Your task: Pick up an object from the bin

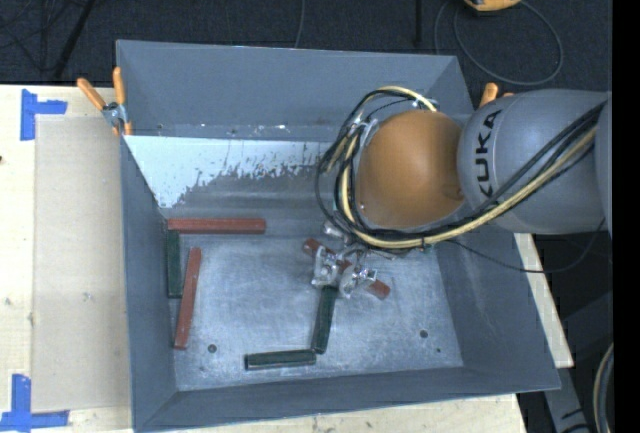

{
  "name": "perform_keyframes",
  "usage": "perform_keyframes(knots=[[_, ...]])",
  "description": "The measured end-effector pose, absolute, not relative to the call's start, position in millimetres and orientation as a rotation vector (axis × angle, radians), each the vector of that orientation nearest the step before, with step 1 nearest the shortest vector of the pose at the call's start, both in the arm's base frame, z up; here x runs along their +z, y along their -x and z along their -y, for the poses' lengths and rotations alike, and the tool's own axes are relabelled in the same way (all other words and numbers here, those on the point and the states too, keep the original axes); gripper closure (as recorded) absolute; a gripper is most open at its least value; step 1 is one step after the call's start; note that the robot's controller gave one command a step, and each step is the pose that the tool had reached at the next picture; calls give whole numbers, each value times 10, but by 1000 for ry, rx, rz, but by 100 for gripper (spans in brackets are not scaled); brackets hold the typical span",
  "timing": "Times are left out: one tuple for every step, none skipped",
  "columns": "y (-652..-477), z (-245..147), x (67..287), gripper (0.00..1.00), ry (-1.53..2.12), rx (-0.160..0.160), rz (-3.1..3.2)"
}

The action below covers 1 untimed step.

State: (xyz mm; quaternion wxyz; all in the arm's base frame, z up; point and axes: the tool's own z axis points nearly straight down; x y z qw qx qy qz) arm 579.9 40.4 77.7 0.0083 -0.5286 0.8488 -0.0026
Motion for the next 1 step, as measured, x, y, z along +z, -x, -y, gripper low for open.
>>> perform_keyframes(knots=[[-5797, -402, 776, 100, 1651, -7, -2654]])
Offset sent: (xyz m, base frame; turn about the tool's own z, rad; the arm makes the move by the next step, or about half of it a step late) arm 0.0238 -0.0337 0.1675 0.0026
